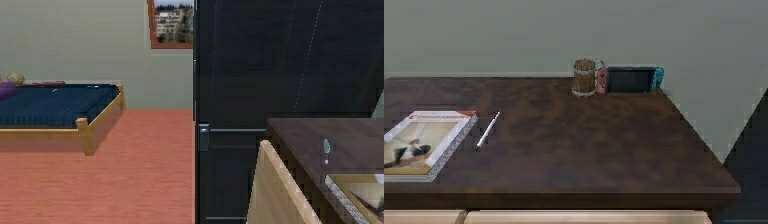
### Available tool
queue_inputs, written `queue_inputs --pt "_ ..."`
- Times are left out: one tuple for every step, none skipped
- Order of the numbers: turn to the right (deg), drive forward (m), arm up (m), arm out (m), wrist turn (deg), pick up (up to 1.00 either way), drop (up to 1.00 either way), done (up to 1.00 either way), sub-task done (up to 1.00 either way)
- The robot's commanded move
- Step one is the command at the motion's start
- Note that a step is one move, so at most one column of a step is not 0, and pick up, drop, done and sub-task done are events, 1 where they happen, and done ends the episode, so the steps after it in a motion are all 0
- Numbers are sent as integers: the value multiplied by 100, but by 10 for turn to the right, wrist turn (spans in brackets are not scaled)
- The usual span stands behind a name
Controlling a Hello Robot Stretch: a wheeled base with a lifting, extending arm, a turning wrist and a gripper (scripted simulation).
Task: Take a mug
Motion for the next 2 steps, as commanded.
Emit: queue_inputs --pt "0 0 50 0 0 0 0 0 0" --pt "0 0 38 0 0 0 0 0 0"
